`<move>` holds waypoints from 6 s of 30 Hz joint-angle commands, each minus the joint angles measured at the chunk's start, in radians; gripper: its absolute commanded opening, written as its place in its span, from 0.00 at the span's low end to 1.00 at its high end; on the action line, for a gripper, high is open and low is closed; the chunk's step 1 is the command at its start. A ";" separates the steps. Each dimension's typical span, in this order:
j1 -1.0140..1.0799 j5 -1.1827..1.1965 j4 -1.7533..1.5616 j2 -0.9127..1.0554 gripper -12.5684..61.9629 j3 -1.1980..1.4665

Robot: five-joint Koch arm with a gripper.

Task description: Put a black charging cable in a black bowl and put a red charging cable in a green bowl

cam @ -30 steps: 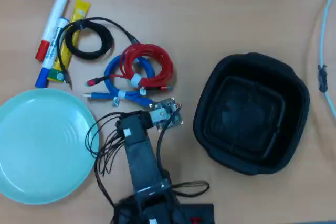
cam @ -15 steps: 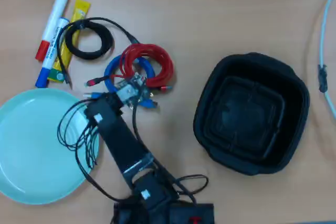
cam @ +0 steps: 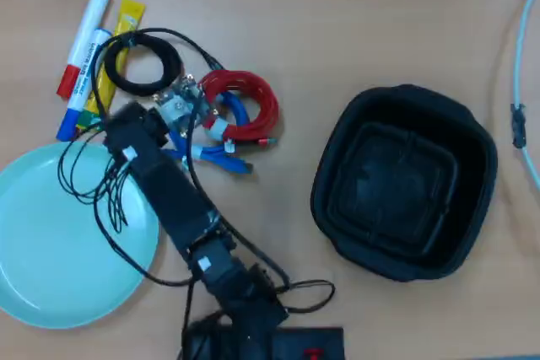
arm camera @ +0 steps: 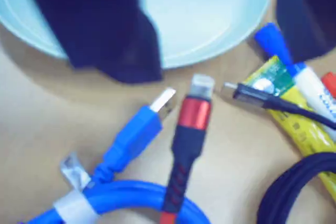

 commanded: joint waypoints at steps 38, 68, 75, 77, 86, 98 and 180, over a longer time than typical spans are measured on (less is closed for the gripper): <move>0.020 0.545 -0.126 -0.520 0.75 -0.612; 0.075 0.453 -0.160 -0.669 0.75 -0.612; 0.080 0.454 -0.209 -0.729 0.75 -0.612; 0.078 0.454 -0.222 -0.755 0.75 -0.612; 0.106 0.451 -0.235 -0.778 0.75 -0.611; 0.078 0.468 -0.304 -0.822 0.74 -0.630; 0.575 0.345 0.147 0.264 0.08 -0.540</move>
